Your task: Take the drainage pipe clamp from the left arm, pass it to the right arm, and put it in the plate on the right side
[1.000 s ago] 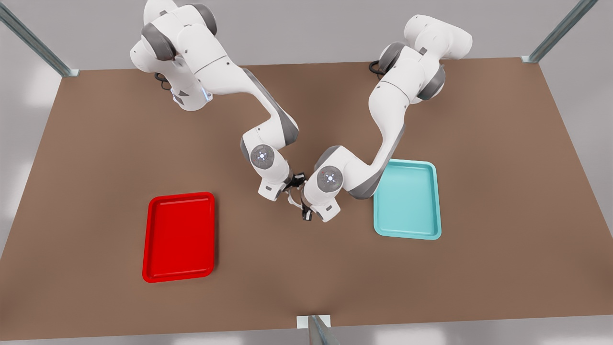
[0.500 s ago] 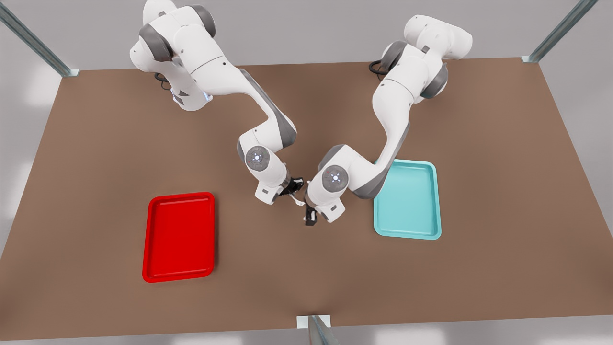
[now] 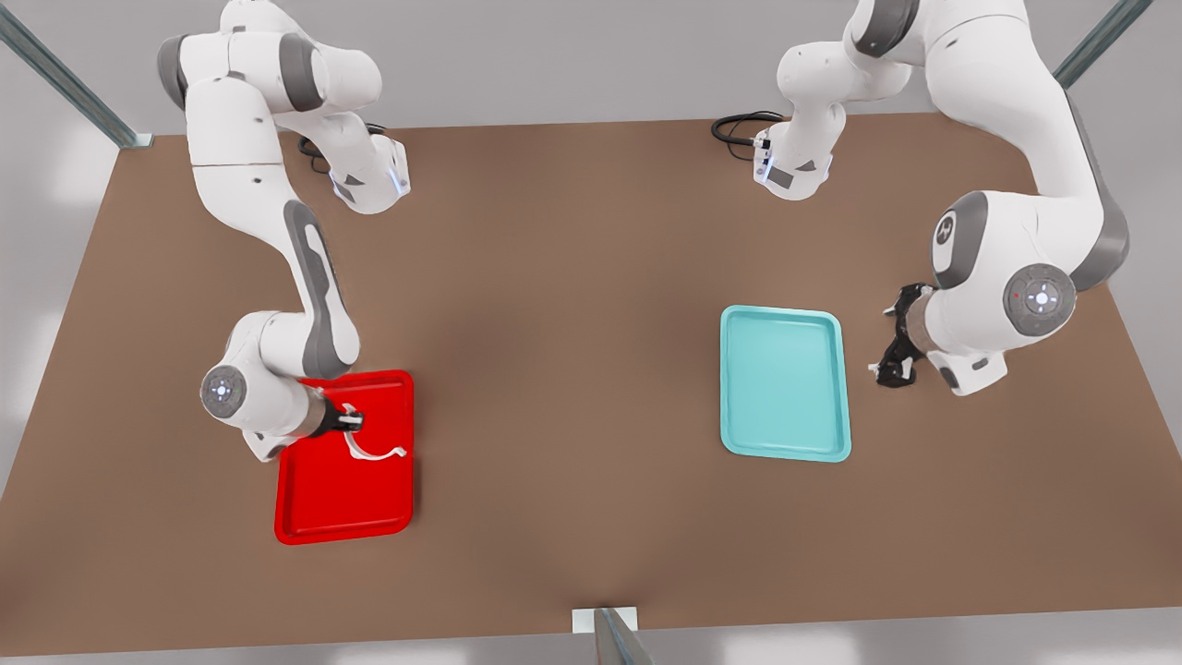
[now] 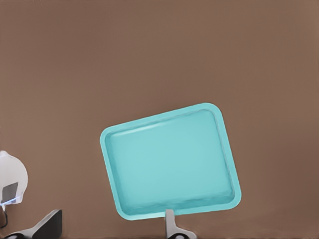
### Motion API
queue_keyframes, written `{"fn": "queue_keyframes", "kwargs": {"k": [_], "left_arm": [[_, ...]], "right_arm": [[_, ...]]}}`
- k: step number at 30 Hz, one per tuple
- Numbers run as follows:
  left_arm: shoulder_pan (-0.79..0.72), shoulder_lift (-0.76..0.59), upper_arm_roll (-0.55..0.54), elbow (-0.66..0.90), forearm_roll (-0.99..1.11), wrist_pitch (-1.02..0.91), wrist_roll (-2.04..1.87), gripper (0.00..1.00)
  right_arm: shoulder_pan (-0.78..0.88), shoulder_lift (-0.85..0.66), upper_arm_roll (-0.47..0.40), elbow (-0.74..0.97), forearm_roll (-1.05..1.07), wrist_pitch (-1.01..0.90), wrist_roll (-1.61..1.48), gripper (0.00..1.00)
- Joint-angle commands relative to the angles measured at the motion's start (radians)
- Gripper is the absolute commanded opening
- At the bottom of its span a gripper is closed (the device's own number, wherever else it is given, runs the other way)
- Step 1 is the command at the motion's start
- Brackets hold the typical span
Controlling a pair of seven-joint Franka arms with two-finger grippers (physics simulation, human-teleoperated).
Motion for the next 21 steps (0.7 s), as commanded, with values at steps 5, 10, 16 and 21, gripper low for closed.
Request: {"fn": "queue_keyframes", "kwargs": {"k": [5,10,16,21], "left_arm": [[-0.015,0.024,-0.017,0.092,0.055,-0.074,1.393,1.00],[-0.001,0.032,-0.020,0.099,0.014,-0.076,1.394,1.00],[0.000,0.032,-0.020,0.098,0.012,-0.077,1.394,1.00],[0.000,0.032,-0.020,0.098,0.012,-0.077,1.394,1.00]], "right_arm": [[-0.040,0.074,-0.010,-0.007,-0.142,0.075,-0.604,0.21],[-0.051,0.103,-0.009,-0.006,-0.142,0.103,-0.602,0.21],[-0.058,0.114,-0.009,0.010,-0.142,0.103,-0.610,1.00],[-0.049,0.037,-0.006,0.016,-0.135,0.000,-0.593,1.00]]}}
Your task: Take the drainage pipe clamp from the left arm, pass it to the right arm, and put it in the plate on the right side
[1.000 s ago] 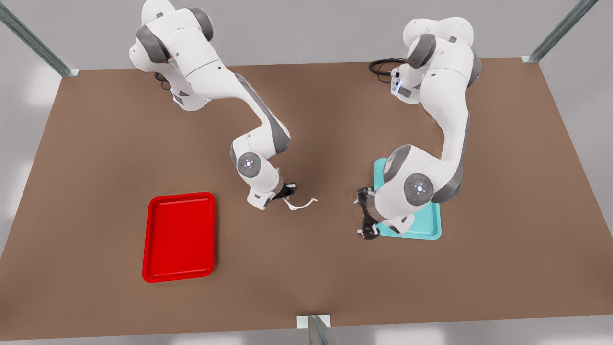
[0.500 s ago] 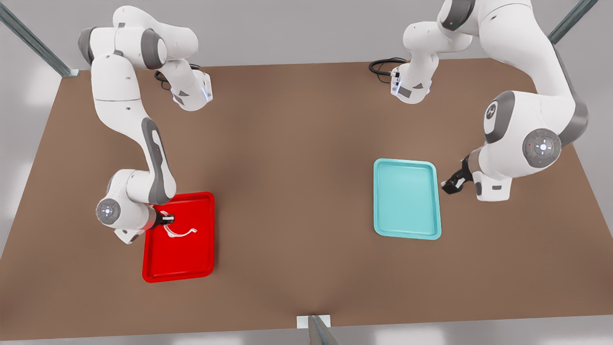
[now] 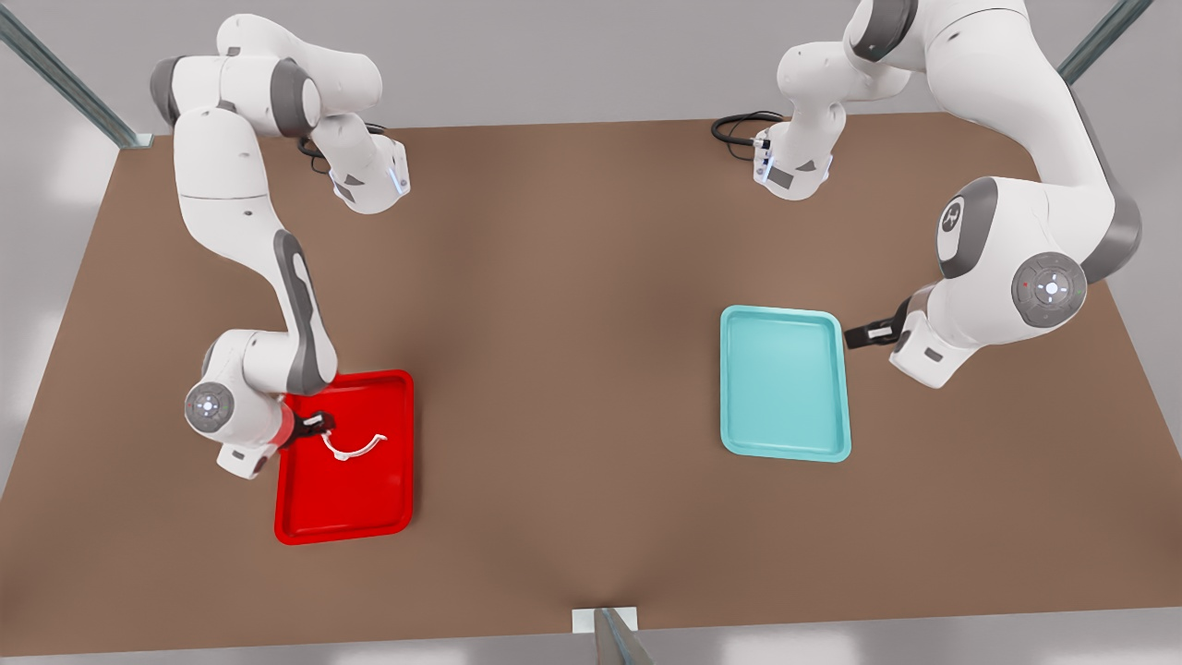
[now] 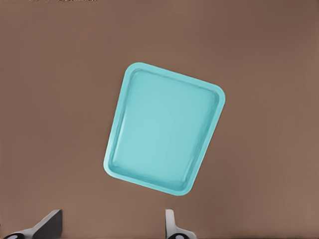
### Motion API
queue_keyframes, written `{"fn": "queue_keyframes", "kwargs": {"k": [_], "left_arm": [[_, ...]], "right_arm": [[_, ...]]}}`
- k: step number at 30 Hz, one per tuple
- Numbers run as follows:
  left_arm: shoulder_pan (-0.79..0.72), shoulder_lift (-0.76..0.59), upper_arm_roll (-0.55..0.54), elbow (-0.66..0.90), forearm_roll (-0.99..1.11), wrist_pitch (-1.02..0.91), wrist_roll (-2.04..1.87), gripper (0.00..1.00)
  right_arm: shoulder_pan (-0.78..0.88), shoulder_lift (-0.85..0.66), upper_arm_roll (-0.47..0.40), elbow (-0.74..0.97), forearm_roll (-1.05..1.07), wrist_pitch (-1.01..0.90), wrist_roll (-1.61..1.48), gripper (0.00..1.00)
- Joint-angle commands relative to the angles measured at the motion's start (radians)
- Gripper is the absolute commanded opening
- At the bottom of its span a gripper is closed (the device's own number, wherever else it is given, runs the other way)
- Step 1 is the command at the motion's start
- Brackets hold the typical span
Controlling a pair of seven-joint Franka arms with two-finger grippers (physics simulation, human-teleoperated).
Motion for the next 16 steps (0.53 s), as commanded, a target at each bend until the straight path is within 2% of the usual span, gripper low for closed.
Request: {"fn": "queue_keyframes", "kwargs": {"k": [1,2,4,5,7,10,11,12,13,16], "left_arm": [[0.000,-0.001,0.000,0.000,0.000,-0.005,0.436,1.00],[0.000,-0.001,0.000,0.000,0.000,-0.005,0.436,1.00],[0.000,-0.001,0.000,0.000,0.000,-0.005,0.436,1.00],[-0.001,-0.001,0.000,-0.001,0.002,-0.005,0.436,1.00],[0.002,-0.001,0.000,-0.001,0.008,-0.006,0.436,1.00],[0.000,-0.001,0.000,-0.001,0.008,-0.009,0.436,1.00],[-0.005,-0.001,0.000,-0.001,0.008,-0.009,0.436,1.00],[0.000,-0.001,0.000,-0.001,0.008,-0.009,0.436,1.00],[0.000,-0.001,0.000,-0.001,0.008,-0.009,0.436,1.00],[-0.001,-0.001,0.000,-0.001,0.008,-0.009,0.436,1.00]], "right_arm": [[0.006,-0.032,0.004,0.059,0.029,-0.182,-0.220,1.00],[0.040,-0.027,0.004,0.202,0.021,-0.403,-0.217,1.00],[0.083,-0.066,-0.007,0.377,0.015,-0.667,-0.090,1.00],[0.086,-0.087,-0.008,0.449,0.000,-0.801,0.074,1.00],[0.083,-0.129,-0.037,0.529,-0.017,-0.922,0.191,1.00],[0.109,-0.228,-0.024,0.594,-0.057,-1.109,0.400,1.00],[0.103,-0.253,0.001,0.595,-0.055,-1.135,0.458,1.00],[0.022,-0.271,0.082,0.585,-0.058,-1.129,0.467,1.00],[-0.014,-0.288,0.113,0.545,-0.087,-1.102,0.467,1.00],[-0.087,-0.392,0.122,0.385,-0.124,-0.944,0.452,1.00]]}}
